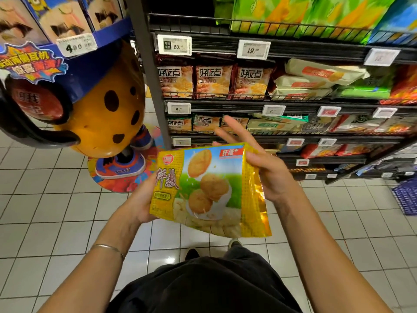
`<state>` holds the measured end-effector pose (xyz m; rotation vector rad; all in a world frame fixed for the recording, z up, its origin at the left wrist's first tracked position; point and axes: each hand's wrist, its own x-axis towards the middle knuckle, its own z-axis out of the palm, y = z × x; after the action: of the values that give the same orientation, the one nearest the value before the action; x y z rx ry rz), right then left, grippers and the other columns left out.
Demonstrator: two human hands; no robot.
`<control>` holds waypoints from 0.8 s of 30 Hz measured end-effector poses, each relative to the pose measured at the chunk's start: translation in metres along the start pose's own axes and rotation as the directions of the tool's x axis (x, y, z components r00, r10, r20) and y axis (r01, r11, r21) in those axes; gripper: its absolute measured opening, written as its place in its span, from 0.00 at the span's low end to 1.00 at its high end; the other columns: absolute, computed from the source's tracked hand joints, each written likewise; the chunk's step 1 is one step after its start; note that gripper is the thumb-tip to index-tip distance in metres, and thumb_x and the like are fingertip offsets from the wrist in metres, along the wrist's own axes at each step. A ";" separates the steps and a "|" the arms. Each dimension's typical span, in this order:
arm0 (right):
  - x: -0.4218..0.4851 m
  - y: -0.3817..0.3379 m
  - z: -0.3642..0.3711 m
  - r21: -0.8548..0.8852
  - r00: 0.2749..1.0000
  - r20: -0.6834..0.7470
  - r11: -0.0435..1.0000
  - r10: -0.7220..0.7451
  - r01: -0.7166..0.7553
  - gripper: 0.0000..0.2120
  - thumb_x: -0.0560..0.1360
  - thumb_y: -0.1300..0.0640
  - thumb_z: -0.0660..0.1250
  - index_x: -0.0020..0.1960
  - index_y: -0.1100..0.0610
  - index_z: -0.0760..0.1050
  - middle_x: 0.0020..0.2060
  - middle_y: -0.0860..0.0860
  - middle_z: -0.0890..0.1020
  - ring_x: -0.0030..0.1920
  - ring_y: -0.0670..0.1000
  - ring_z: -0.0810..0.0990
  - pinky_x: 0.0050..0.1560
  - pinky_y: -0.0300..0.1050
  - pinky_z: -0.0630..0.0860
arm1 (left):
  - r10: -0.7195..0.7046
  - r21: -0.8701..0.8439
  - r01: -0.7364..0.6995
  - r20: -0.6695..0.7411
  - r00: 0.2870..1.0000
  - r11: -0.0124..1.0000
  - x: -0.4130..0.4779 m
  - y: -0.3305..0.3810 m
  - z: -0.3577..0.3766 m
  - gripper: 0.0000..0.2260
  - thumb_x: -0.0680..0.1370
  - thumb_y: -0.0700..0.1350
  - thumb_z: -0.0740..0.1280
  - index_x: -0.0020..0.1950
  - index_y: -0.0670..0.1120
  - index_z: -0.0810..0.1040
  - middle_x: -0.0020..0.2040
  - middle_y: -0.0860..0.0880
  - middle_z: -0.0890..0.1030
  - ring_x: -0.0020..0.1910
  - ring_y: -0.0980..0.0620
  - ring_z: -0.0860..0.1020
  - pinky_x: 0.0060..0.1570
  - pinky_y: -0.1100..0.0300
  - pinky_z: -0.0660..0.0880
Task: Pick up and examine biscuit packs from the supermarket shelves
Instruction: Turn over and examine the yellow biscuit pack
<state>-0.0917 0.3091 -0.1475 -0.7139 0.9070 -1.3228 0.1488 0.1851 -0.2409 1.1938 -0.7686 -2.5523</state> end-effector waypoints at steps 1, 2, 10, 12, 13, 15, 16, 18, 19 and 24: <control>0.005 0.000 0.004 -0.001 0.999 -0.032 1.000 -0.020 0.020 0.44 0.69 0.48 0.78 0.81 0.52 0.63 0.79 0.56 0.68 0.77 0.60 0.69 0.76 0.62 0.67 | -0.041 -0.003 0.041 0.041 0.998 0.999 0.002 -0.007 0.001 0.26 0.84 0.63 0.58 0.66 0.46 0.84 0.64 0.39 0.83 0.60 0.37 0.84 0.58 0.39 0.80; 0.009 -0.001 0.007 0.018 0.996 -0.078 0.999 -0.035 0.036 0.41 0.71 0.48 0.76 0.80 0.54 0.65 0.77 0.57 0.71 0.76 0.60 0.70 0.75 0.62 0.69 | -0.078 -0.034 0.080 0.074 0.994 0.996 0.002 -0.014 0.002 0.28 0.83 0.67 0.57 0.65 0.47 0.85 0.64 0.40 0.84 0.58 0.37 0.85 0.56 0.41 0.81; 0.026 -0.012 -0.020 0.323 0.890 -0.423 0.946 0.169 -0.026 0.25 0.83 0.46 0.59 0.37 0.55 0.86 0.37 0.56 0.86 0.40 0.57 0.87 0.41 0.51 0.84 | -0.192 -0.106 0.241 0.345 0.919 0.965 -0.012 -0.034 0.000 0.47 0.73 0.79 0.58 0.70 0.40 0.80 0.60 0.36 0.84 0.49 0.40 0.86 0.44 0.46 0.85; 0.028 -0.009 -0.028 0.328 0.854 -0.478 0.943 0.207 -0.045 0.24 0.83 0.46 0.57 0.40 0.54 0.86 0.41 0.57 0.87 0.44 0.59 0.86 0.44 0.56 0.83 | -0.192 -0.127 0.255 0.371 0.909 0.959 -0.009 -0.037 -0.006 0.47 0.77 0.76 0.47 0.69 0.37 0.80 0.57 0.35 0.85 0.46 0.40 0.87 0.42 0.48 0.85; 0.028 -0.007 -0.032 0.332 0.834 -0.500 0.941 0.233 -0.064 0.22 0.82 0.45 0.57 0.43 0.53 0.86 0.45 0.58 0.87 0.47 0.61 0.87 0.46 0.59 0.83 | -0.183 -0.123 0.243 0.369 0.911 0.962 -0.008 -0.038 -0.008 0.45 0.79 0.73 0.46 0.68 0.37 0.80 0.56 0.36 0.86 0.45 0.40 0.87 0.40 0.49 0.85; 0.028 -0.004 -0.038 0.370 0.799 -0.536 0.926 0.275 -0.071 0.21 0.81 0.43 0.58 0.52 0.54 0.85 0.53 0.60 0.87 0.51 0.64 0.87 0.47 0.66 0.82 | -0.149 -0.111 0.196 0.336 0.930 0.974 -0.009 -0.036 -0.005 0.38 0.81 0.67 0.50 0.64 0.38 0.83 0.55 0.36 0.86 0.46 0.39 0.87 0.38 0.49 0.84; 0.028 -0.002 -0.040 0.399 0.788 -0.544 0.915 0.288 -0.060 0.21 0.81 0.43 0.59 0.56 0.54 0.85 0.55 0.61 0.87 0.52 0.66 0.87 0.48 0.67 0.82 | -0.121 -0.107 0.163 0.320 0.940 0.981 -0.008 -0.034 -0.003 0.35 0.80 0.66 0.52 0.61 0.39 0.84 0.57 0.36 0.85 0.48 0.38 0.87 0.37 0.48 0.84; 0.028 0.000 -0.040 0.454 0.780 -0.546 0.890 0.305 -0.030 0.19 0.80 0.44 0.62 0.58 0.55 0.85 0.57 0.61 0.86 0.52 0.66 0.87 0.48 0.68 0.82 | -0.070 -0.090 0.099 0.278 0.958 0.991 -0.009 -0.029 0.003 0.31 0.79 0.66 0.56 0.56 0.41 0.84 0.62 0.36 0.83 0.54 0.36 0.85 0.39 0.47 0.84; 0.028 0.000 -0.038 0.487 0.773 -0.549 0.873 0.319 -0.015 0.18 0.80 0.46 0.63 0.59 0.55 0.85 0.57 0.62 0.86 0.52 0.67 0.87 0.48 0.68 0.82 | -0.060 -0.070 0.080 0.249 0.967 0.994 -0.009 -0.026 0.006 0.31 0.79 0.68 0.57 0.55 0.41 0.83 0.65 0.35 0.82 0.58 0.36 0.84 0.41 0.47 0.84; 0.026 0.002 -0.039 0.630 0.763 -0.505 0.777 0.403 0.006 0.23 0.79 0.43 0.65 0.67 0.56 0.79 0.58 0.67 0.84 0.55 0.72 0.84 0.53 0.74 0.79 | 0.038 -0.063 -0.031 0.122 0.992 0.998 -0.006 -0.003 0.031 0.32 0.79 0.72 0.54 0.71 0.54 0.79 0.72 0.42 0.78 0.70 0.38 0.78 0.59 0.43 0.81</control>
<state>-0.1239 0.2860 -0.1720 0.3650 0.9555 -1.5492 0.1292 0.2011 -0.2225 1.0034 -0.7253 -2.6208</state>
